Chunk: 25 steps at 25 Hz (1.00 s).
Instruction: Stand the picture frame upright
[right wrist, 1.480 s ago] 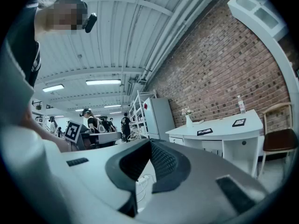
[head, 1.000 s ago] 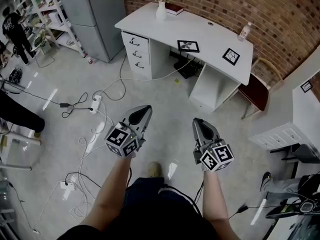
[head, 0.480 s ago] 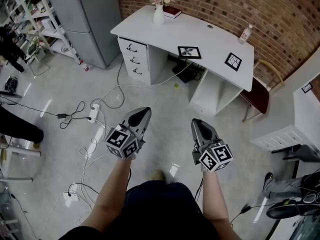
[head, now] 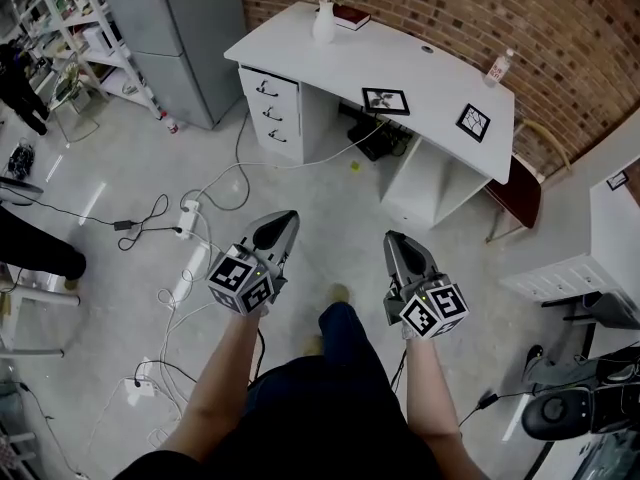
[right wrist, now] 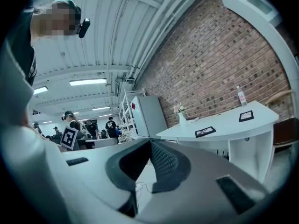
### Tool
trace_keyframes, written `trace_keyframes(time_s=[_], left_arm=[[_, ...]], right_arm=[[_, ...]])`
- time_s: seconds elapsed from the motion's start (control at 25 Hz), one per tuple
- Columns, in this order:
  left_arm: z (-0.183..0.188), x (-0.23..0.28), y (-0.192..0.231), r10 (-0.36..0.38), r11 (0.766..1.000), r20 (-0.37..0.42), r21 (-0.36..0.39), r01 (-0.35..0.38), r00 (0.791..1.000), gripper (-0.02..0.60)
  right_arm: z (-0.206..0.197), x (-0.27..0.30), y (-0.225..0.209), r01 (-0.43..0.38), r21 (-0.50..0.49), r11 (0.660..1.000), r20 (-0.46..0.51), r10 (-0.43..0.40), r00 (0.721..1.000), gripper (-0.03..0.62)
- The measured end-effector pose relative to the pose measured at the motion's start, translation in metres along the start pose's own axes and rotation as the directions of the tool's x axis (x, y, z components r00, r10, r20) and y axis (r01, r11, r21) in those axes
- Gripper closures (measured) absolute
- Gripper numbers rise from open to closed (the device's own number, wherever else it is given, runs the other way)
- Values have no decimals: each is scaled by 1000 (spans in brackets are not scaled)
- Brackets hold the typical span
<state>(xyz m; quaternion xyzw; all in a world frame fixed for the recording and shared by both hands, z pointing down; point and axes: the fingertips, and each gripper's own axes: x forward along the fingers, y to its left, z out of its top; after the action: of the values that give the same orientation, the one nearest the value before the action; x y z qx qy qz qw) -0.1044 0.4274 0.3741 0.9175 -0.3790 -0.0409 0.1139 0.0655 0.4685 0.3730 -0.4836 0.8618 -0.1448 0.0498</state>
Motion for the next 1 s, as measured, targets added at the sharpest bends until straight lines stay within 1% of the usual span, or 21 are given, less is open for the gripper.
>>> trace_keyframes(time_s=[0.32, 0.44, 0.68, 1.0], left_arm=[[6, 21, 25, 16, 1000, 3, 5, -16, 1000, 581], [11, 33, 38, 20, 1000, 7, 7, -21, 1000, 581], [19, 70, 62, 25, 1000, 7, 5, -25, 1000, 581], [23, 129, 90, 6, 1000, -7, -7, -6, 1000, 581]], right_arm=[[6, 31, -18, -25, 7, 1000, 3, 25, 1000, 591], [11, 47, -28, -18, 7, 1000, 7, 18, 1000, 590], [21, 86, -56, -25, 6, 1000, 1, 25, 1000, 589], [33, 132, -99, -16, 1, 1000, -12, 16, 1000, 589]])
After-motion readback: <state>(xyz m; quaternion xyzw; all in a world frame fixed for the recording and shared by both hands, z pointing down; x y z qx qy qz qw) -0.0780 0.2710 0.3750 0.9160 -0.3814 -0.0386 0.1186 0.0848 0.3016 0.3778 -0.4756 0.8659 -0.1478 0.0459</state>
